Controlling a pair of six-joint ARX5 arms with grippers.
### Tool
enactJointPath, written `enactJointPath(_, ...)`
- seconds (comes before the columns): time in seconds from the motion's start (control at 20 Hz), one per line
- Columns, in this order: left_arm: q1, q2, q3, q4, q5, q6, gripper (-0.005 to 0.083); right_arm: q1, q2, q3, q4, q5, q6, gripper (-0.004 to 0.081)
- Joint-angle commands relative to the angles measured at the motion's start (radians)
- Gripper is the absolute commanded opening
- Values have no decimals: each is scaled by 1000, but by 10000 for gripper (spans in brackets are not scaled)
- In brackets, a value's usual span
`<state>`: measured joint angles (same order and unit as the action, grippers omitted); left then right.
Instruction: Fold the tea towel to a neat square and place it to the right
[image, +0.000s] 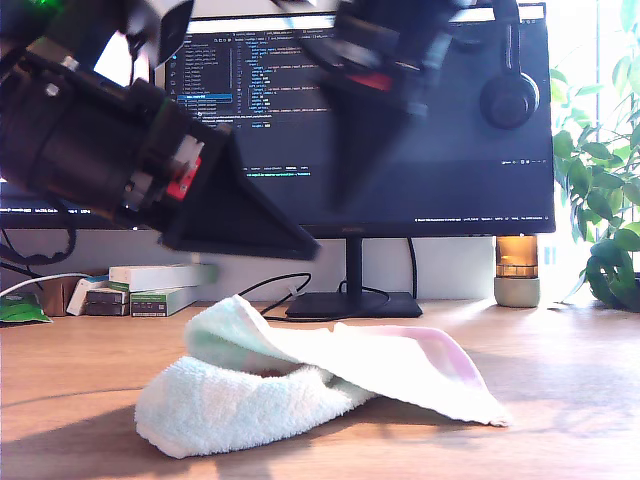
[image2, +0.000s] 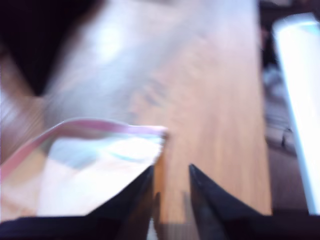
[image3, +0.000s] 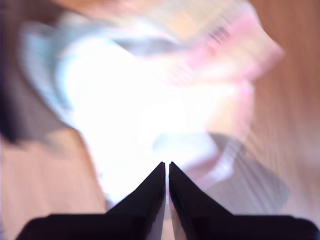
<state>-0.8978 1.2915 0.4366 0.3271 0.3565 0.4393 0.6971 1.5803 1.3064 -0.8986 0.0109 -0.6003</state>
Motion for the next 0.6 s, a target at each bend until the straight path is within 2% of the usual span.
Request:
enactJointPath(0.0, -17, 13, 9, 1, -1, 67, 234, -22, -19, 7, -5, 26, -2, -10)
enactJointPath(0.1, -40, 32, 9, 5, -40, 140, 287, -46, -24, 7, -3, 25, -2, -10)
enactJointPath(0.15, -49, 46, 9, 6, -78, 212, 292, -53, -25, 7, -4, 25, -2, -10)
enactJointPath(0.25, -60, 80, 9, 13, -116, 274, 292, -60, -25, 7, -2, 26, -2, -10)
enactJointPath(0.55, -93, 204, 10, 170, -259, 363, 292, -69, -30, 8, -65, 25, 1, -10)
